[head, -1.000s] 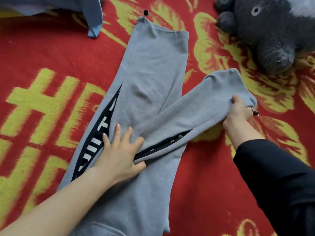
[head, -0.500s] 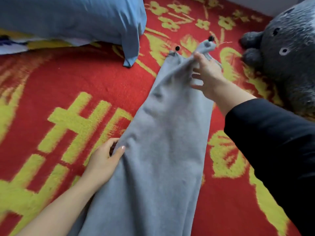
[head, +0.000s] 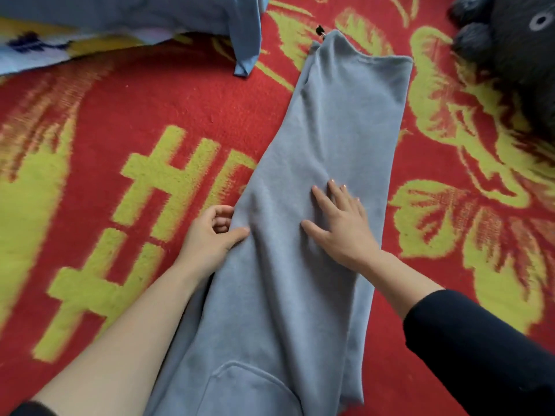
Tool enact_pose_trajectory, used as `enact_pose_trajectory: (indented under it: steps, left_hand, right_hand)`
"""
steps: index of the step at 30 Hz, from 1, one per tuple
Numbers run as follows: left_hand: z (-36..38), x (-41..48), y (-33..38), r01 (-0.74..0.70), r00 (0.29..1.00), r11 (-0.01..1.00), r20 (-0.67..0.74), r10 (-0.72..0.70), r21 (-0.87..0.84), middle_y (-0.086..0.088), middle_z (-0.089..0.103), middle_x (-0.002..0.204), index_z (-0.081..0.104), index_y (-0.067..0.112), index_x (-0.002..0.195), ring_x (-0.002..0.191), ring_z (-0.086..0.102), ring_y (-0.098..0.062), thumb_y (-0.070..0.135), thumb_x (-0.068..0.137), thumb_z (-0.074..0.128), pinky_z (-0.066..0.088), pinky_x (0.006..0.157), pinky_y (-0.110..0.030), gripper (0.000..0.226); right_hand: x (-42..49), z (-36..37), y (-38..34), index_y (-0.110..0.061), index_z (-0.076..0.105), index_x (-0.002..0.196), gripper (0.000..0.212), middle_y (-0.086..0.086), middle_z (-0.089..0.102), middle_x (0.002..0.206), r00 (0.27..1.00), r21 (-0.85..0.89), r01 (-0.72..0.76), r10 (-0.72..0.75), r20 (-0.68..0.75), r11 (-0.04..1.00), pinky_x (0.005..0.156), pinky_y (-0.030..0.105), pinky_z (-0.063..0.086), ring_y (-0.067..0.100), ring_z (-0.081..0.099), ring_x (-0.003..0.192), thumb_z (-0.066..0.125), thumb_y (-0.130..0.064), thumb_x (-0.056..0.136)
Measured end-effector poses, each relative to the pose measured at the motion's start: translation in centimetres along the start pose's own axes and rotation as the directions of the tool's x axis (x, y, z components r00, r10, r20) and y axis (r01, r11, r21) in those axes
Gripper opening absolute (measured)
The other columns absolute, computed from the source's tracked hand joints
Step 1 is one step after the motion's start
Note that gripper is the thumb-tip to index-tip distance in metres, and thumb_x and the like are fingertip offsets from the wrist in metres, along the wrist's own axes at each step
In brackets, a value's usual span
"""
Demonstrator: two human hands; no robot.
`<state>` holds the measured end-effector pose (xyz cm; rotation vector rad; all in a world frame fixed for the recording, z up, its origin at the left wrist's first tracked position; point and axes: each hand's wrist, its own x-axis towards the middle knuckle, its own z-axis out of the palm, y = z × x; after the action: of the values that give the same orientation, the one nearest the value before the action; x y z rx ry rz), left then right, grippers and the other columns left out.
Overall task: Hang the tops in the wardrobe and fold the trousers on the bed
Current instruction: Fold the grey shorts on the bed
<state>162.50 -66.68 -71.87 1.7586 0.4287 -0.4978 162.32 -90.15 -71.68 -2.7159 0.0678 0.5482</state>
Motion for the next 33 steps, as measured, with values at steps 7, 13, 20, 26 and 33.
enact_pose_trajectory:
  steps: [7,13,20,26,33]
  left_hand:
    - [-3.0,-9.8,-6.1,-0.109,0.991,0.828,-0.01,0.137,0.549,0.001,0.064,0.072,0.06,0.018,0.082,0.07,0.058,-0.02,0.031,0.079,0.073,0.041,0.061,-0.032,0.02]
    - [-5.9,-11.2,-8.7,0.002,0.99,0.876,-0.125,0.066,0.483,-0.007,0.06,0.098,0.063,0.015,0.098,0.088,0.058,-0.022,0.036,0.082,0.071,0.044,0.08,-0.031,0.027]
    - [-7.4,-16.9,-12.6,0.03,0.998,0.805,0.022,-0.054,0.593,-0.01,0.066,0.103,0.055,0.008,0.104,0.1,0.06,-0.032,0.027,0.085,0.068,0.038,0.072,-0.032,0.03]
    - [-10.4,-21.8,-14.9,0.08,0.993,0.85,0.035,-0.115,0.52,0.005,0.068,0.083,0.064,0.015,0.092,0.082,0.064,-0.017,0.035,0.084,0.069,0.043,0.061,-0.024,0.023]
    - [-11.5,-28.5,-17.3,0.092,0.955,0.918,0.226,-0.19,0.385,-0.001,0.062,0.113,0.051,0.014,0.123,0.104,0.059,-0.018,0.014,0.09,0.063,0.046,0.09,-0.034,0.035]
  right_hand:
    - [-13.8,4.8,-0.1,-0.05,0.016,0.147,0.084,-0.007,-0.005,0.161,0.987,-0.113,-0.159,0.161,0.008,0.981,0.113,0.049,-0.009,0.017,-0.015,0.146,0.027,-0.082,0.07]
    - [-20.2,7.4,-1.7,-0.032,0.014,0.152,0.087,0.004,0.015,0.157,0.84,0.182,-0.493,0.52,-0.153,0.85,0.109,0.049,0.02,0.024,0.014,0.143,0.063,-0.052,0.083]
    - [-27.1,13.4,-6.3,-0.01,0.047,0.109,0.052,0.003,0.058,0.096,0.685,0.65,-0.579,0.726,0.06,0.492,0.075,0.036,0.043,0.025,0.057,0.095,0.074,-0.041,0.078]
    - [-33.7,16.4,-7.8,-0.014,0.044,0.06,0.047,-0.005,0.046,0.055,0.75,0.71,-0.559,0.625,0.215,0.427,0.05,0.026,0.03,0.011,0.042,0.054,0.067,-0.047,0.084]
    - [-40.3,17.5,-11.1,-0.009,0.068,0.108,0.031,0.004,0.073,0.101,0.811,0.831,-0.52,0.421,0.407,0.197,0.073,0.025,0.055,0.014,0.07,0.089,0.075,-0.006,0.078]
